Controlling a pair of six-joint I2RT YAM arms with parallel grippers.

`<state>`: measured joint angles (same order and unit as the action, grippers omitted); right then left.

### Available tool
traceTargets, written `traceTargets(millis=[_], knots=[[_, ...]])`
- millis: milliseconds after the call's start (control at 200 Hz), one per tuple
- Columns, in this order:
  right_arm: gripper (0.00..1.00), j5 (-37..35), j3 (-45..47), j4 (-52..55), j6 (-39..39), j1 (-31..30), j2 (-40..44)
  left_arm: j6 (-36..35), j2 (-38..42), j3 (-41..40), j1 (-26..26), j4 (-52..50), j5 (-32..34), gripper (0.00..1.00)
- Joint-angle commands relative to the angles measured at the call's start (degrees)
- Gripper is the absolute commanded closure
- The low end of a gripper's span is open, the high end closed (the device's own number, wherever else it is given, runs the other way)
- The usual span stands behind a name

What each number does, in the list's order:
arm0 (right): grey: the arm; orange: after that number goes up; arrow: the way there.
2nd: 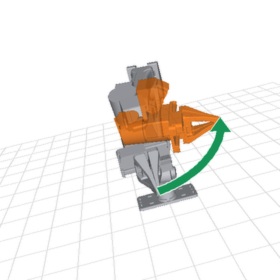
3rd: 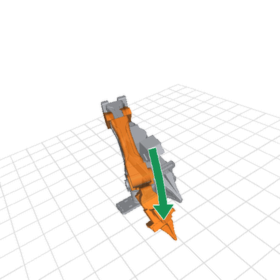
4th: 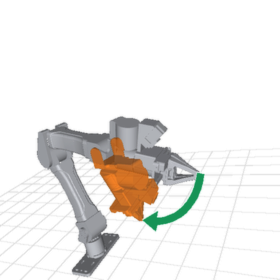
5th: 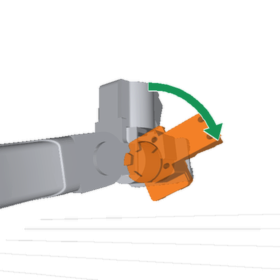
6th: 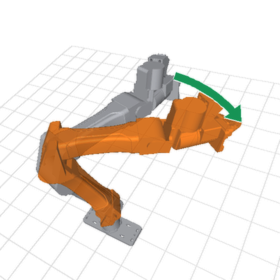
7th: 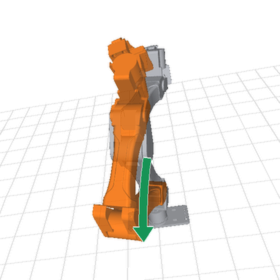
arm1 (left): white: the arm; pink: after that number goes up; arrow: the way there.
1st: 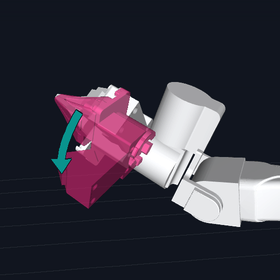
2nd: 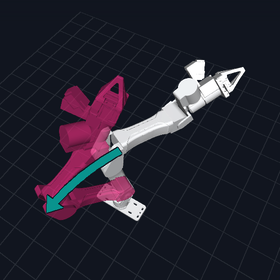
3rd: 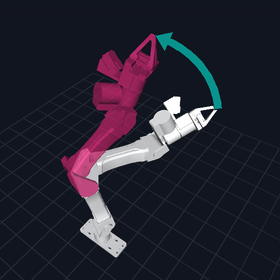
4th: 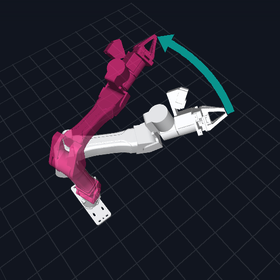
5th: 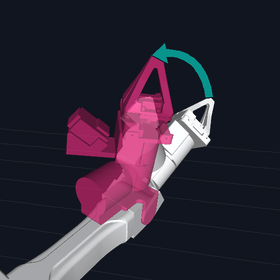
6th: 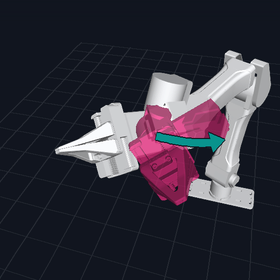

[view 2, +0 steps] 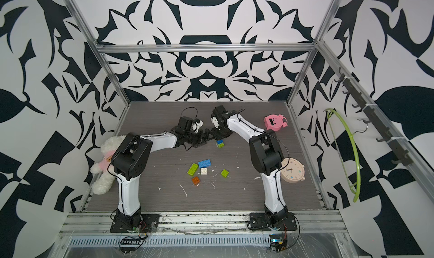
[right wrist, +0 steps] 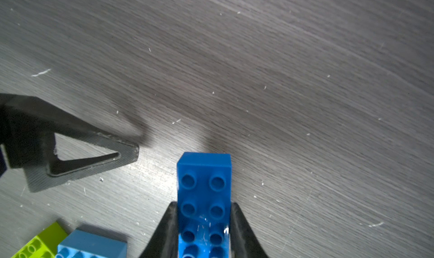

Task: Assemble a heart with lego
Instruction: Assemble the lego brick with the lego brick.

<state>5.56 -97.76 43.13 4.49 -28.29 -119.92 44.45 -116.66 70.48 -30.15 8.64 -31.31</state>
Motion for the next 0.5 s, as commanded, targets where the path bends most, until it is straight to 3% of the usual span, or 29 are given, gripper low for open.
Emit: traceTargets(millis=[0,310,495], knots=[[0.61,0.85,-0.14,3.98,-0.53,-0.20,2.94,-1.48,1.42,-1.22,-0.02,-1.47,1.43,0.05],[0.53,0.28,0.48,3.00,-1.61,-0.27,8.10,-2.79,3.81,-2.55,0.01,-2.73,4.26,0.05],[0.53,-1.45,8.43,3.96,-2.47,-0.48,16.98,-0.93,7.73,-9.03,0.42,5.09,9.49,0.05]])
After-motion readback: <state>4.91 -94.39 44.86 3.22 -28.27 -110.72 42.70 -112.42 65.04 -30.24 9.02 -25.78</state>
